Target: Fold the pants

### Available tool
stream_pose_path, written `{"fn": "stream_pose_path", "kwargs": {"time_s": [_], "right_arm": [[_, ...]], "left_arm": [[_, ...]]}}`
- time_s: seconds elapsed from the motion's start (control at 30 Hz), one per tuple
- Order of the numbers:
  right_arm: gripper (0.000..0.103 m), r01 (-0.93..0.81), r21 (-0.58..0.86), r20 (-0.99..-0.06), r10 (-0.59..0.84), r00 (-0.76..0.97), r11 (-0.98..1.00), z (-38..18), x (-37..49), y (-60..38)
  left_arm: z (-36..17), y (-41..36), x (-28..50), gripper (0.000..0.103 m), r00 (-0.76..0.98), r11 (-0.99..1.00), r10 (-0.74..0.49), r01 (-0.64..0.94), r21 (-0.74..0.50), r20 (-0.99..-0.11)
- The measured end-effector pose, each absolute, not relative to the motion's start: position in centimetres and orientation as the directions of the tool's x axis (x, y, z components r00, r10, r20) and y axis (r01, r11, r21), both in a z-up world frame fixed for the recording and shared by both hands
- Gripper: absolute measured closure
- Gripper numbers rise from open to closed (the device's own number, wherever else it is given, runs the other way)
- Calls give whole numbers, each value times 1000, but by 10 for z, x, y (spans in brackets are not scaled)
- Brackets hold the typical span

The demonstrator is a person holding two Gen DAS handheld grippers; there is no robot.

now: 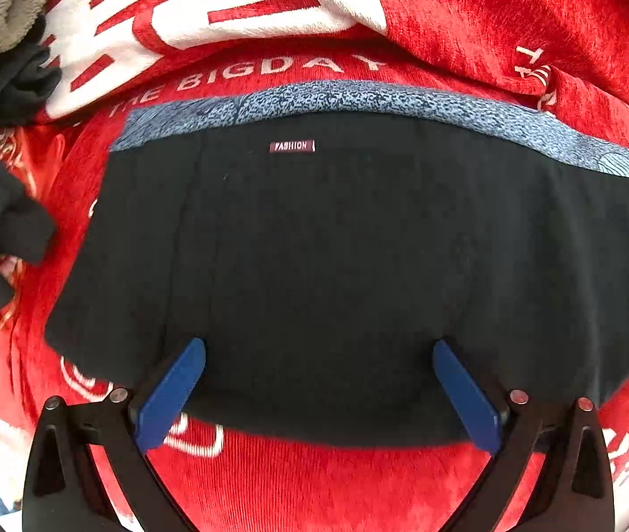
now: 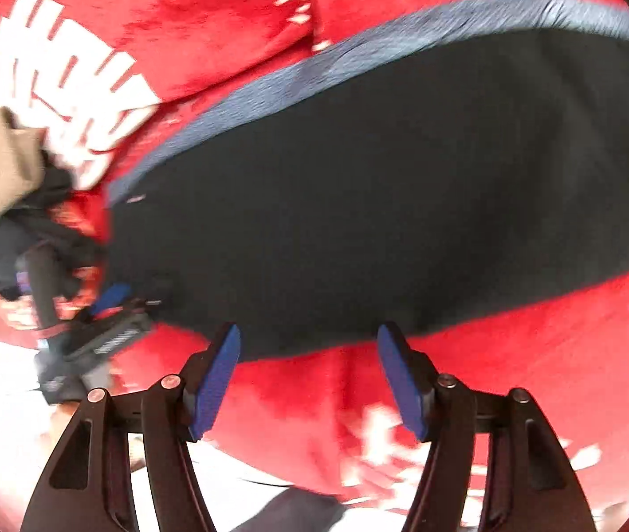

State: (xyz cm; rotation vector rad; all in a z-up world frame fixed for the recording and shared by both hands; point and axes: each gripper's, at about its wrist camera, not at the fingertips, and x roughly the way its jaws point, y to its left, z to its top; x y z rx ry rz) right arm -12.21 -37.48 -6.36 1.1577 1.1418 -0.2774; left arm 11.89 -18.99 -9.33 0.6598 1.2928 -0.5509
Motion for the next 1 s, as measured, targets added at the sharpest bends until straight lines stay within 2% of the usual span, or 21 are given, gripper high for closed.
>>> {"fn": "stream_pose_path", "kwargs": {"time_s": [0.1, 0.13, 0.17, 0.2, 0.23, 0.3, 0.37, 0.53, 0.6, 0.63, 0.67, 0.73, 1.0], "right_arm": [[35, 738, 560, -821, 368, 435, 377, -83, -120, -366], [45, 748, 563, -819, 364, 445, 352, -87, -121, -365], [71, 757, 564, -817, 356, 453, 331, -91, -121, -366], [82, 781, 529, -839, 340, 424, 332, -95, -123, -368], [87, 795, 509, -850, 338, 404, 330, -99, -127, -369], [87, 798, 520, -839, 356, 411, 304, -103, -136, -371], [87, 781, 535, -831, 367, 418, 322, -99, -141, -371], [86, 775, 532, -833, 376, 405, 342, -85, -165, -374], [81, 780, 524, -838, 370, 400, 342, -80, -174, -378], [71, 784, 520, -841, 365, 399, 340, -77, -181, -381], [54, 788, 516, -844, 358, 400, 335, -74, -187, -384], [41, 794, 513, -847, 344, 406, 326, -70, -195, -388], [39, 815, 500, -855, 316, 411, 294, -66, -224, -408]], "left_arm": [[-83, -195, 105, 0, 180, 695, -47, 712, 98, -982], [-80, -199, 99, 0, 178, 690, -61, 719, 88, -982], [-80, -202, 94, 0, 169, 684, -70, 725, 76, -983], [-81, -206, 89, 0, 160, 680, -73, 730, 69, -984], [-86, -210, 81, 0, 153, 666, -65, 742, 71, -986], [-100, -215, 65, 0, 168, 622, -15, 773, 123, -986], [-100, -217, 56, 0, 222, 599, -23, 784, 165, -975], [-97, -220, 62, 0, 169, 634, 18, 760, 142, -985], [-96, -223, 65, 0, 166, 634, 32, 759, 148, -986], [-95, -225, 63, 0, 164, 634, 36, 759, 149, -986], [-93, -226, 62, 0, 162, 632, 37, 760, 149, -986], [-86, -232, 52, 0, 163, 628, 30, 764, 146, -986], [-62, -263, 10, 0, 164, 592, 0, 795, 132, -986]]}}
